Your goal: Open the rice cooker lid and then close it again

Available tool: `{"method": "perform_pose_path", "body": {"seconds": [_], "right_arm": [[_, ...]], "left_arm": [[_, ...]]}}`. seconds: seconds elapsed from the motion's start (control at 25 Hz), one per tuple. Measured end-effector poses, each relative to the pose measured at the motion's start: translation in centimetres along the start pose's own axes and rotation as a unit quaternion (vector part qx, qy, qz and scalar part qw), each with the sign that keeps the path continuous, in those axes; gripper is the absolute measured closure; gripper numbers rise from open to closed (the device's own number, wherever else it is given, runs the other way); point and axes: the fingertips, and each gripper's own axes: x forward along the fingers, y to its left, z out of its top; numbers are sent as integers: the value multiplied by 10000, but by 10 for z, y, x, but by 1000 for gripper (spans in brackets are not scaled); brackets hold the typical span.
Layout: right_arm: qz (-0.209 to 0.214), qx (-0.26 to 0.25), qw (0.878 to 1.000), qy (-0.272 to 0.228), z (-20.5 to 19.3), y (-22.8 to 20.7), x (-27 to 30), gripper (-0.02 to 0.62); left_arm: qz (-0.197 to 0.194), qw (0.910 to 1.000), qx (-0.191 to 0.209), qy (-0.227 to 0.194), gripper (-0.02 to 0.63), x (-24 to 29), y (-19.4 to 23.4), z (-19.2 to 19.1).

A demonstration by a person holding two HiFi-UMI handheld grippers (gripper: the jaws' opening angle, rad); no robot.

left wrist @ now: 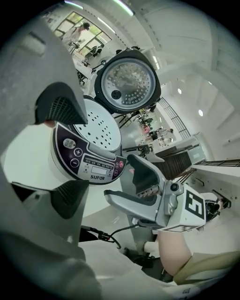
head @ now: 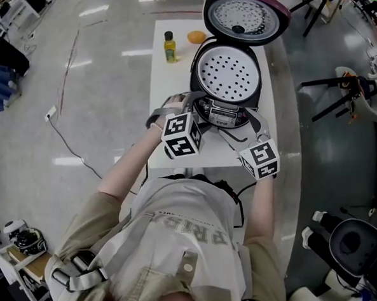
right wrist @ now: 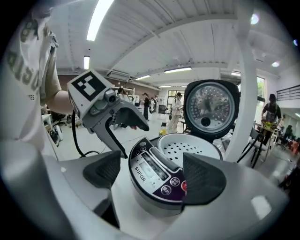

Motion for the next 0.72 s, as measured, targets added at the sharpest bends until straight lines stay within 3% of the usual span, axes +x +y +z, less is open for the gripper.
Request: {"method": "perform_pose_path", "body": {"seconds": [0.2, 0.72], "right_arm": [[-363, 353, 9974, -512, 19, -10, -8, 189], [-864, 895, 9812, -1474, 71, -41, -29, 189]], "left_arm": [[254, 9996, 19, -83, 222, -14, 20, -3], [698, 9918, -613, -880, 222, -44, 77, 22]]}}
